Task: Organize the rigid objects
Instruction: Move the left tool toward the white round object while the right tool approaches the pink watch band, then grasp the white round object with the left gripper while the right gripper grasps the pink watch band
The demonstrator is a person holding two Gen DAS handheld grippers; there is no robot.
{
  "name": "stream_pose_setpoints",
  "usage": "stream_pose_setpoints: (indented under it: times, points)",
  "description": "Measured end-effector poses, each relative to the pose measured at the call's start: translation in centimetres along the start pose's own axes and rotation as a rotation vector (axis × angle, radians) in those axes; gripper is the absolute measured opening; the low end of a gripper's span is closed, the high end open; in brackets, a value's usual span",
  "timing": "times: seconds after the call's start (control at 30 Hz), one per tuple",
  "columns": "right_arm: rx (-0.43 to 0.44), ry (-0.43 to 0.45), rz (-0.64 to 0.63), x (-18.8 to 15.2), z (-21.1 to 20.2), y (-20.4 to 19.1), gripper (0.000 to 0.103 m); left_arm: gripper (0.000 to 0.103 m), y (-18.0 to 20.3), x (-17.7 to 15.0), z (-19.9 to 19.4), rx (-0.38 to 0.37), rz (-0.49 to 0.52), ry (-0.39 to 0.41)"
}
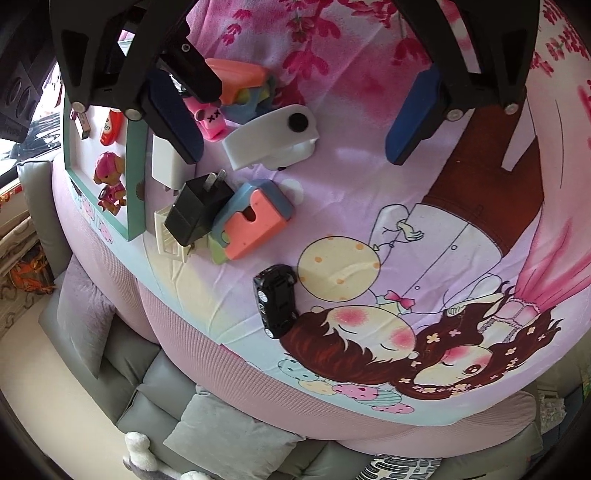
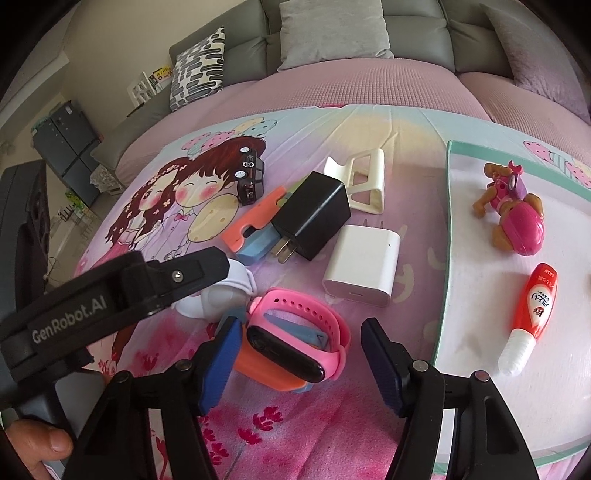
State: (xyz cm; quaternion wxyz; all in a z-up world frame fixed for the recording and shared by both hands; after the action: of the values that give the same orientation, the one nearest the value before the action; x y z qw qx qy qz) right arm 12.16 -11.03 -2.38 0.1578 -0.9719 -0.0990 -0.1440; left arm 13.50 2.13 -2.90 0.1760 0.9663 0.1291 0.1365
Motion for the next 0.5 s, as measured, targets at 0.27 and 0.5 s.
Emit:
stream_pose_setpoints:
  times: [0.27,0.5]
  points:
    - [0.017,-0.002,0.002,-0.09,-0.11,0.01,0.059,0.057,0.81,-0.26,0.77,-0.059,0.014,-0.027]
    - [0.022,0.001,0.005,-0.16,-0.21,0.0,0.059,0.056,1.07,-0.2,0.56,-0.048,0.025,-0.009]
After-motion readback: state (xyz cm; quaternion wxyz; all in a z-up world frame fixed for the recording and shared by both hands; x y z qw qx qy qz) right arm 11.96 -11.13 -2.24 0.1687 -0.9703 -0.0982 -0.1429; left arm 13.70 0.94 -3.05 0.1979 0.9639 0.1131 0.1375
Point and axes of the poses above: each gripper's, at about its wrist camera, not at the fingertips, and z roughly the way its jaws point, y to its right, x to its top, the point moved 7 cm from there along z, roughly the way its jaws point, and after that the axes turned 14 degrees about -y, right-handed, at the moved point
